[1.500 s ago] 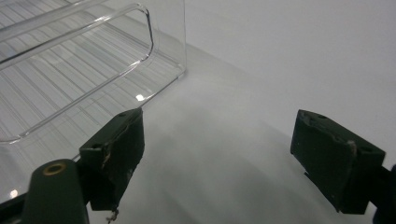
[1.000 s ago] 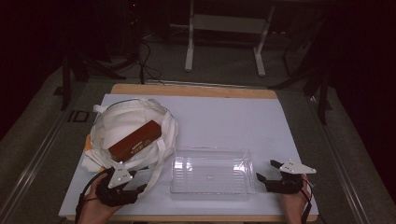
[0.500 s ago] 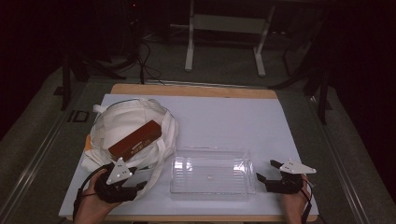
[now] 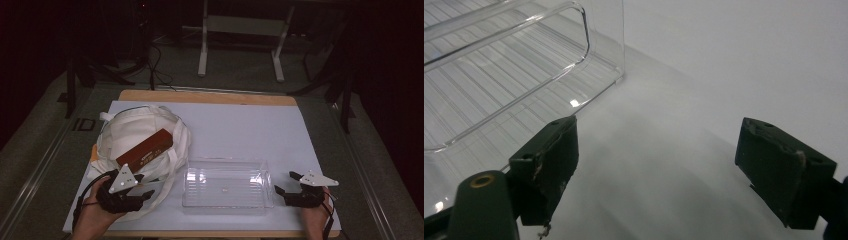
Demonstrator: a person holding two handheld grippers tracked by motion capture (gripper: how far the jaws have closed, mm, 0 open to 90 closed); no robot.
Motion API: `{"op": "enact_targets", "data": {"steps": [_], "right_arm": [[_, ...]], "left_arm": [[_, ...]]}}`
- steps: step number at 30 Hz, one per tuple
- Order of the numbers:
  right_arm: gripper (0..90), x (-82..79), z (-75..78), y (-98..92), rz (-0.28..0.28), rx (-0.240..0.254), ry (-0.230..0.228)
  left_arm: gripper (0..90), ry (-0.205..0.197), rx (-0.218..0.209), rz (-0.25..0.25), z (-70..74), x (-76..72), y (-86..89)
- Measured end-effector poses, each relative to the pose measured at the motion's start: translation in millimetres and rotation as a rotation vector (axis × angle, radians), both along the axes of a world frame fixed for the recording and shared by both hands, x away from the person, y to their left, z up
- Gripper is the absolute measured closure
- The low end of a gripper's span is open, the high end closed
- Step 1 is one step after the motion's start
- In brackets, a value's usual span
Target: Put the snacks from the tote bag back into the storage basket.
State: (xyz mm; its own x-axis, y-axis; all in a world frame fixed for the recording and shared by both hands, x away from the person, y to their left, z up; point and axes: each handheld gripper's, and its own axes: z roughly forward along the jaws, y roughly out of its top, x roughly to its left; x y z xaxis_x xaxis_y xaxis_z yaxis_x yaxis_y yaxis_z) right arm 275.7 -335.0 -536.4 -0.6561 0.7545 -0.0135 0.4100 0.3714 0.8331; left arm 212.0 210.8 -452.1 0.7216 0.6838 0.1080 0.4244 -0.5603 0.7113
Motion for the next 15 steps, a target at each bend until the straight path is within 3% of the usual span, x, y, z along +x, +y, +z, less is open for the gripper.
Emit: {"op": "enact_targets", "data": {"steps": [15], "right_arm": [[17.5, -0.1, 0.0, 0.2, 0.001, -0.002, 0.000]], "left_arm": [[40.1, -0.007, 0.032, 0.015, 12.6, 10.3, 12.5]]}}
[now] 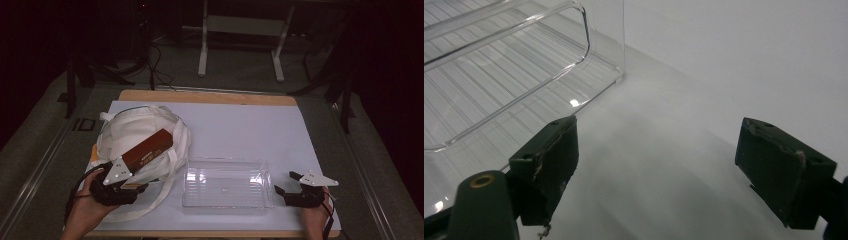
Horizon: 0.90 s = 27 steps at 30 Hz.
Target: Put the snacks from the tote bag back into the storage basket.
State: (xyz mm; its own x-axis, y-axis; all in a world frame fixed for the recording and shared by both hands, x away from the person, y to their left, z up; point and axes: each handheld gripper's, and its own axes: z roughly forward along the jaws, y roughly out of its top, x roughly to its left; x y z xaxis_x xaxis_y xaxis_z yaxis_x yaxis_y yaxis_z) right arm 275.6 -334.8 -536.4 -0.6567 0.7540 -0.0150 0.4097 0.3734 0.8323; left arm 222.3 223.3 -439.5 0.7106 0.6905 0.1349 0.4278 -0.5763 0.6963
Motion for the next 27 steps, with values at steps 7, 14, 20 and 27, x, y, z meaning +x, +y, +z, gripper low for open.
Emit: {"op": "enact_targets", "data": {"steps": [7, 14, 20, 27], "right_arm": [[17.5, 0.0, 0.0, -0.1, 0.000, 0.001, 0.000], [17.5, -0.2, 0.2, -0.1, 0.000, 0.000, 0.002], [17.5, -0.1, 0.2, -0.2, 0.000, 0.000, 0.000], [17.5, -0.1, 0.2, -0.2, -0.001, 0.001, 0.000]], "left_arm": [[39.6, 0.004, 0.005, 0.003, 2.7, 7.0, 5.2], [39.4, 0.006, 0.003, 0.005, 3.9, 12.7, 8.7], [39.4, 0.010, 0.020, 0.011, 7.5, 23.4, 13.1], [39.0, 0.017, 0.045, 0.010, 10.7, 35.5, 17.5]]}}
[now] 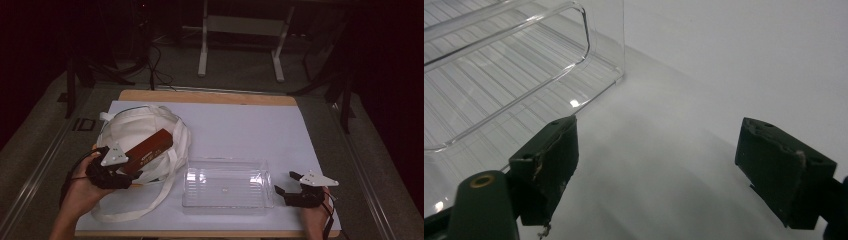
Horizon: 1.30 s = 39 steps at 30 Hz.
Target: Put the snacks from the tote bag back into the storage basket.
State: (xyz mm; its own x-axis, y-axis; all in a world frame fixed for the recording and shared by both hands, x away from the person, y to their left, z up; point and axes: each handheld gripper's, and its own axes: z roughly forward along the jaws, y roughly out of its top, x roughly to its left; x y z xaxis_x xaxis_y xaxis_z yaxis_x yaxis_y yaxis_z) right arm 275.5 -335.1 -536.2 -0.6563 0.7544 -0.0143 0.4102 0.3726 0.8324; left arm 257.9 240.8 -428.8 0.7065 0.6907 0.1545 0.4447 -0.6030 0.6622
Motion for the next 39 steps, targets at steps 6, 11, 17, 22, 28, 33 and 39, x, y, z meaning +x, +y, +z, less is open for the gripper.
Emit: {"op": "enact_targets", "data": {"steps": [6, 11, 17, 22, 28, 33, 39], "right_arm": [[17.5, 0.0, 0.1, -0.2, 0.000, -0.001, 0.000], [17.5, 0.0, 0.1, -0.1, 0.002, -0.002, 0.000], [17.5, 0.1, 0.1, -0.1, 0.002, -0.002, 0.000], [17.5, 0.0, 0.1, 0.0, 0.002, -0.002, 0.003], [17.5, 0.0, 0.1, 0.0, 0.002, -0.001, 0.003], [17.5, 0.0, 0.1, 0.1, 0.002, -0.002, 0.004], [17.5, 0.1, 0.1, -0.1, 0.002, 0.000, 0.003]], "left_arm": [[38.8, 0.006, 0.018, -0.001, -1.2, 8.4, 2.2], [38.4, 0.019, 0.034, 0.003, -3.6, 13.3, 2.8], [37.5, 0.053, 0.059, 0.025, -7.4, 27.0, 7.2], [37.3, 0.071, 0.070, 0.032, -8.5, 32.6, 9.1], [35.8, 0.107, 0.074, 0.047, -11.8, 42.6, 13.1], [34.6, 0.144, 0.080, 0.055, -14.3, 53.2, 16.2], [28.2, 0.179, 0.107, 0.062, -18.1, 61.4, 17.1]]}}
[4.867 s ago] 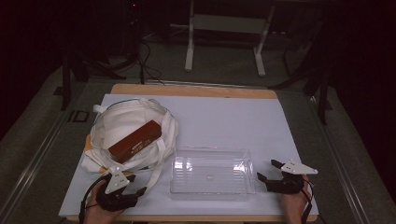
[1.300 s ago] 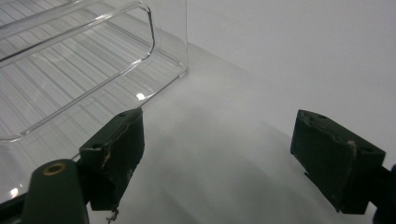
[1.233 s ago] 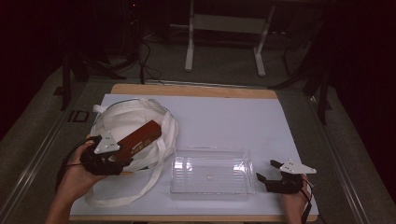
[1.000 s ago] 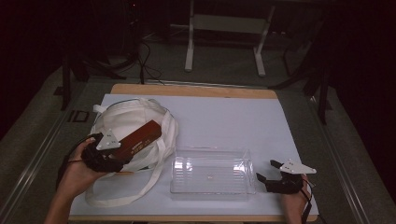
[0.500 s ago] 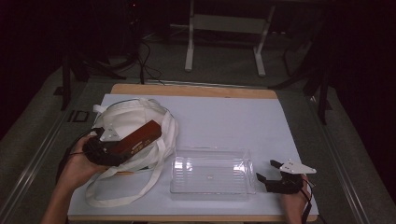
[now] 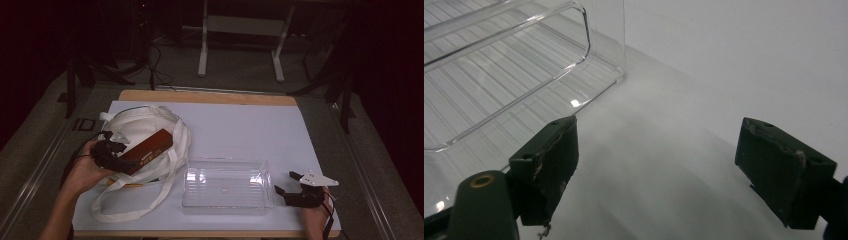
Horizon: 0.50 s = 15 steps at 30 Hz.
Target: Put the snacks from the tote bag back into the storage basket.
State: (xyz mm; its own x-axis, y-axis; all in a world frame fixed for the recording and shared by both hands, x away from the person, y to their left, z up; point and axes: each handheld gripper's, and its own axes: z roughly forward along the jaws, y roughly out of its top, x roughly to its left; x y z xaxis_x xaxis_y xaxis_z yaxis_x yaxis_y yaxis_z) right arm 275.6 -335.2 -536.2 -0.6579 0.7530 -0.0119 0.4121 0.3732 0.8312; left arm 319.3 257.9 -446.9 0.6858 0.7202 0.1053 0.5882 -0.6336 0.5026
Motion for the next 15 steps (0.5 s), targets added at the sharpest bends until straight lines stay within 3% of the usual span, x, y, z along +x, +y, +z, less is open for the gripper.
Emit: {"op": "enact_targets", "data": {"steps": [9, 15], "right_arm": [[17.5, 0.1, 0.0, 0.1, 0.002, 0.000, 0.003], [17.5, 0.3, -0.1, 0.2, 0.002, 0.001, 0.006]], "left_arm": [[27.0, 0.068, -0.016, 0.016, -8.4, 12.0, 5.2], [27.3, 0.101, 0.012, 0.020, -10.0, 19.0, 5.7]]}}
